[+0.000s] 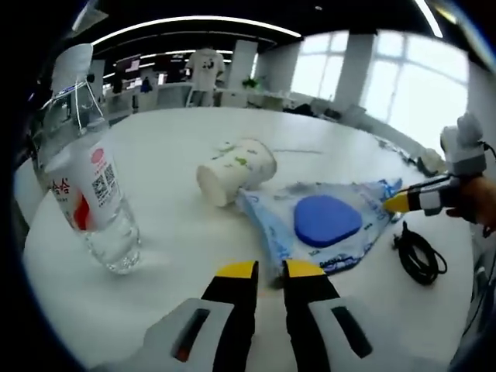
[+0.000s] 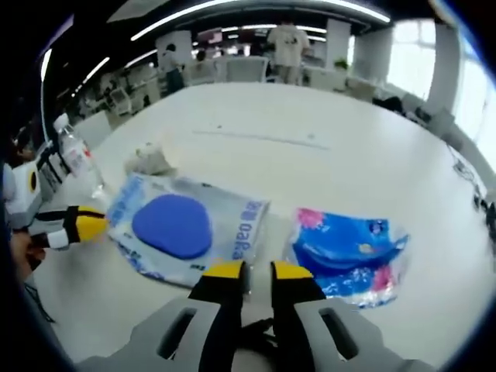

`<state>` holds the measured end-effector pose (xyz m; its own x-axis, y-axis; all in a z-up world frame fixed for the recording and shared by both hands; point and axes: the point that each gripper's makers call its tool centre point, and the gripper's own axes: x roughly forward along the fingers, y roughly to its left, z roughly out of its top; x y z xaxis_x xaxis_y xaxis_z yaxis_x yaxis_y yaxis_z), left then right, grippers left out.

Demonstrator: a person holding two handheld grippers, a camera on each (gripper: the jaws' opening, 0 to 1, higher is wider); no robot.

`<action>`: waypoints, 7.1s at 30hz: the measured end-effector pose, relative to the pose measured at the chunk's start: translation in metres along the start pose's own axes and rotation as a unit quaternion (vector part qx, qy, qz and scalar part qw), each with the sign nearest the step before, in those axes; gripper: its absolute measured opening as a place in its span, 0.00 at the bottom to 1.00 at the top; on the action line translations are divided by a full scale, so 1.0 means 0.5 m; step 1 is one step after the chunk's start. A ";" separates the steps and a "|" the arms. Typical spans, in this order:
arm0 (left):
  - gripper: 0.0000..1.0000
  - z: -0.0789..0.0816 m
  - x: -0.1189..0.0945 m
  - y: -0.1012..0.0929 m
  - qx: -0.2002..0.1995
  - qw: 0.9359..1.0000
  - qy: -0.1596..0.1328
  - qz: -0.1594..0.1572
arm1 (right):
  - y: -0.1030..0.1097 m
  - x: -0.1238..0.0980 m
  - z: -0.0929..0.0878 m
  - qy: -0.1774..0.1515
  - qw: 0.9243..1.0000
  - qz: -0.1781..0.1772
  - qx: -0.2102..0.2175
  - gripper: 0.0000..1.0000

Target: Arrange the tabletop items into an orderly group along one side of the table until the central work area is clear of visible clutter.

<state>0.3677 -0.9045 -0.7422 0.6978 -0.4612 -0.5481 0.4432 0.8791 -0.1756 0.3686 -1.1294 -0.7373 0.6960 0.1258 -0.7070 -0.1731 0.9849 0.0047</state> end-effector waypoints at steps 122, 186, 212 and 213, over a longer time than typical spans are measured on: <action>0.95 0.069 -0.222 0.032 0.068 0.996 -0.036 -0.054 | 0.400 0.051 0.275 -0.139 0.912 0.362 -0.133 0.00; 0.97 0.020 -0.316 0.054 0.059 0.997 -0.012 -0.052 | 0.561 0.022 0.136 -0.015 0.823 0.361 -0.439 0.03; 0.99 0.043 -0.321 0.079 0.047 0.998 -0.027 -0.039 | 0.499 -0.028 0.177 -0.046 0.899 0.335 -0.277 0.75; 0.99 0.045 -0.321 0.079 0.047 0.998 -0.028 -0.039 | 0.492 -0.033 0.177 -0.046 0.902 0.334 -0.269 0.76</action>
<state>0.2859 -0.7985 -0.6429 0.6882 -0.5360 -0.4890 0.5461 0.8264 -0.1372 0.3759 -0.8788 -0.6619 0.3619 0.7043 -0.6108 -0.8712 0.4886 0.0472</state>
